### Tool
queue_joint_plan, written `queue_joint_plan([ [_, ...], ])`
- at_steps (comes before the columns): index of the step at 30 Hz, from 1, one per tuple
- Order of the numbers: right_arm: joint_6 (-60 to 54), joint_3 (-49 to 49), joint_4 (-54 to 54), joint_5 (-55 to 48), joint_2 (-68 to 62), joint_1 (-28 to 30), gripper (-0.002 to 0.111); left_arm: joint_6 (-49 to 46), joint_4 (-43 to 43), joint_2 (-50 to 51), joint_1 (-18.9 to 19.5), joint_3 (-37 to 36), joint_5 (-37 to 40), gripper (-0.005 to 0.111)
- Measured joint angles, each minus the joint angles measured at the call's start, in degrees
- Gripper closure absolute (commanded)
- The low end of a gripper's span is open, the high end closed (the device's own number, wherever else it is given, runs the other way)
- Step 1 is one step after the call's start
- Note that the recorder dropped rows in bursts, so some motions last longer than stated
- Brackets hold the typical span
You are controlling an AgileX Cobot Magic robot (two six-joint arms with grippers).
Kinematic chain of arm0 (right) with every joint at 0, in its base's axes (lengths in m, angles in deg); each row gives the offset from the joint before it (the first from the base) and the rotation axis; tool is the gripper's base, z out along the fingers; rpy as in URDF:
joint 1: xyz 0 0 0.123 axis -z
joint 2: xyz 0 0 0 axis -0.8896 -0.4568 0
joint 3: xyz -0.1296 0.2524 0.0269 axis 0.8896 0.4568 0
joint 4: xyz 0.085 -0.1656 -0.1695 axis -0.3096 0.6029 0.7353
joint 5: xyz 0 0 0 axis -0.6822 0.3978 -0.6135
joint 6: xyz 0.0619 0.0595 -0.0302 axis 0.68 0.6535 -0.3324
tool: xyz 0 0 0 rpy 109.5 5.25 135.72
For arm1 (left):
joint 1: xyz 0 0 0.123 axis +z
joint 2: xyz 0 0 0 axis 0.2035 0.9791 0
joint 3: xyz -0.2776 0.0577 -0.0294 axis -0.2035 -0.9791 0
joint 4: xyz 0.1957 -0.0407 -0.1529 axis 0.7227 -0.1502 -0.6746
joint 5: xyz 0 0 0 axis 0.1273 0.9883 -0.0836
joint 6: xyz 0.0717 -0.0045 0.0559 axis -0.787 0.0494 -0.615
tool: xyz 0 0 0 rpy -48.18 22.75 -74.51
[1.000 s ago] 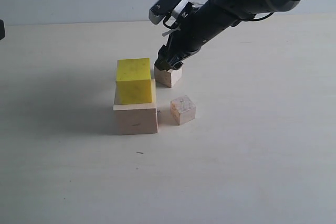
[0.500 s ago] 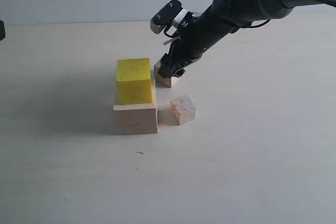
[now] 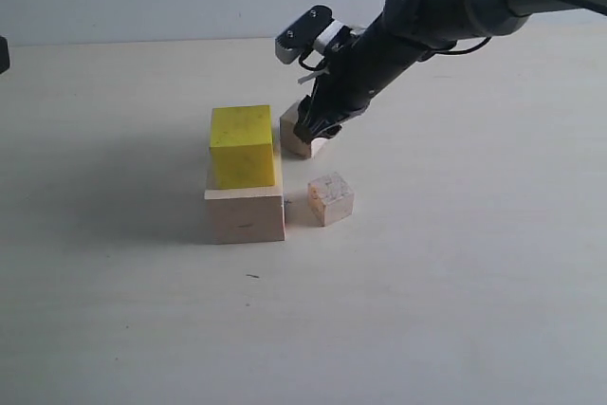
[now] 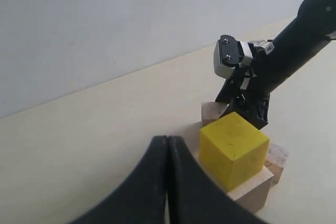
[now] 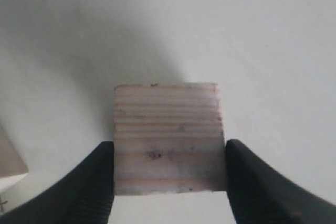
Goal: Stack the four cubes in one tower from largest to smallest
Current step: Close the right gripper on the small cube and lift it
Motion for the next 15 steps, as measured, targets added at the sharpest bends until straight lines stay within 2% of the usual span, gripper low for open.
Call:
queue_joint_plan([
  [10, 12.26, 0.00, 14.89, -7.78, 11.12, 0.00, 0.108, 0.00, 0.00, 0.00, 0.00, 0.00, 0.12, 0.107],
  [15, 13.17, 0.00, 16.07, -11.70, 18.29, 0.00, 0.108, 0.00, 0.00, 0.00, 0.00, 0.00, 0.12, 0.107],
])
